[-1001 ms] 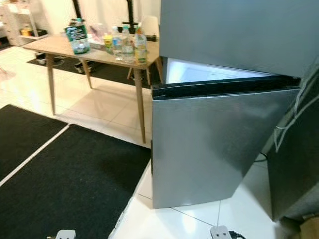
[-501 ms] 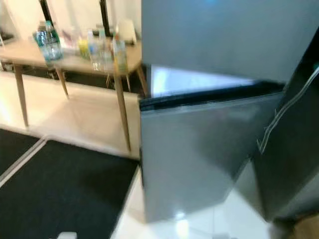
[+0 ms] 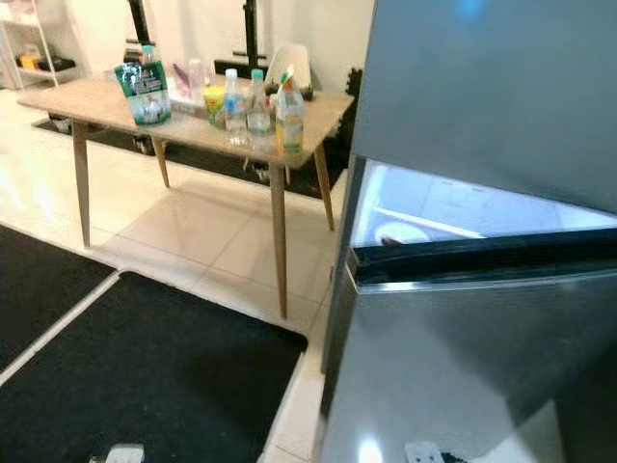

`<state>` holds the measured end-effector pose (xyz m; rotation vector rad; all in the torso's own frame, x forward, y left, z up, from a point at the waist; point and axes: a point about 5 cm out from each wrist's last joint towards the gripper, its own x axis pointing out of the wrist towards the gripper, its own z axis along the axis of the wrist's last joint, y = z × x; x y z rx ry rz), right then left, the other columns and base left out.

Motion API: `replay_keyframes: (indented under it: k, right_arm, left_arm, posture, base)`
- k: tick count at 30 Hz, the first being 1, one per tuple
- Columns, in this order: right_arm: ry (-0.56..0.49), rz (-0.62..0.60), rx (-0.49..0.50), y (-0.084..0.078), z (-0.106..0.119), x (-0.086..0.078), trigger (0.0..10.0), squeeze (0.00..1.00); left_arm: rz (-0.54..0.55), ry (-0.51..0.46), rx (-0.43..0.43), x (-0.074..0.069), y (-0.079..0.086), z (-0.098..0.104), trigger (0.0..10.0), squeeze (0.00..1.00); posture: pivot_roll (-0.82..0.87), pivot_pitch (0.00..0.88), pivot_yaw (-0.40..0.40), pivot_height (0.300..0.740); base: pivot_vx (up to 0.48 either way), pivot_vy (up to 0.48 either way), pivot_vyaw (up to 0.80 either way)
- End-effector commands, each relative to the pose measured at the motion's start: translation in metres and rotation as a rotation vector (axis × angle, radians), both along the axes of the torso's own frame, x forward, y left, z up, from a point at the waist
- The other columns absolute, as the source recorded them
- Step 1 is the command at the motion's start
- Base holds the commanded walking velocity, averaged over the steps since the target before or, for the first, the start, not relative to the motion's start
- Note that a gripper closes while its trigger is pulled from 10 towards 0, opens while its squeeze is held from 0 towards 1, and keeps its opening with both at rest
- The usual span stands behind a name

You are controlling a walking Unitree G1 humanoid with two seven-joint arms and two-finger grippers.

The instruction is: Restocking fridge

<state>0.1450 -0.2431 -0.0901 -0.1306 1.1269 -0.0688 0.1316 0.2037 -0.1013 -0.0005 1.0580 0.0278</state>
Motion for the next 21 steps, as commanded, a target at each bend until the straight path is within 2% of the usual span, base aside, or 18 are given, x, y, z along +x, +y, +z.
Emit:
replay_keyframes:
  k: [1,6,11,12,13,14,15,16,18,20,21]
  right_arm:
    - [-0.036,-0.058,-0.014,-0.007,0.004,0.005,10.0,0.00]
    - [-0.144,-0.248,-0.016,-0.024,0.015,0.017,10.0,0.00]
    - [-0.236,-0.363,0.005,-0.036,0.025,0.030,10.0,0.00]
    - [-0.285,-0.400,0.027,-0.039,0.030,0.038,10.0,0.00]
    - [-0.371,-0.446,0.071,-0.042,0.041,0.054,10.0,0.00]
    - [-0.371,-0.446,0.071,-0.042,0.041,0.054,10.0,0.00]
    - [-0.448,-0.445,0.102,-0.042,0.052,0.071,10.0,0.00]
    - [-0.448,-0.445,0.102,-0.042,0.052,0.071,10.0,0.00]
    - [-0.543,-0.428,0.135,-0.041,0.069,0.095,10.0,0.00]
    - [-0.543,-0.428,0.135,-0.041,0.069,0.095,10.0,0.00]
    - [-0.577,-0.423,0.147,-0.041,0.076,0.104,10.0,0.00]
  left_arm:
    - [0.007,0.001,0.006,-0.001,0.002,0.000,10.0,0.00]
    - [0.008,0.001,0.006,-0.001,0.002,0.000,10.0,0.00]
    - [0.006,0.002,0.004,-0.002,0.002,0.000,10.0,0.00]
    - [0.006,0.001,0.003,-0.002,0.001,0.000,10.0,0.00]
    - [0.006,0.000,0.001,-0.002,0.001,0.000,10.0,0.00]
    - [0.006,0.000,0.001,-0.002,0.001,0.000,10.0,0.00]
    - [0.005,0.000,0.000,-0.002,0.001,0.000,10.0,0.00]
    - [0.005,0.000,0.000,-0.002,0.001,0.000,10.0,0.00]
    - [0.003,-0.001,-0.001,-0.003,0.001,-0.001,10.0,0.00]
    - [0.003,-0.001,-0.001,-0.003,0.001,-0.001,10.0,0.00]
    - [0.003,-0.001,-0.002,-0.003,0.000,-0.001,10.0,0.00]
  posture:
    - [-0.09,0.000,0.002,0.735]
    - [-0.09,0.000,0.002,0.735]
    - [-0.09,0.000,0.002,0.735]
    - [-0.09,0.000,-0.001,0.735]
    - [-0.09,0.000,-0.001,0.735]
    - [-0.09,0.000,-0.001,0.735]
    - [-0.09,0.000,-0.001,0.735]
    - [-0.09,0.000,-0.001,0.735]
    - [-0.09,0.000,-0.004,0.735]
    - [-0.09,0.000,-0.004,0.735]
    - [-0.09,0.000,-0.004,0.735]
  base:
    - [0.000,0.000,0.00]
    - [0.000,0.000,0.00]
    - [0.000,0.000,0.00]
    - [0.000,0.000,0.00]
    - [0.000,0.000,0.00]
    - [0.000,0.000,0.00]
    - [0.000,0.000,0.00]
    - [0.000,0.000,0.00]
    - [0.000,0.000,0.00]
    - [0.000,0.000,0.00]
    - [0.000,0.000,0.00]
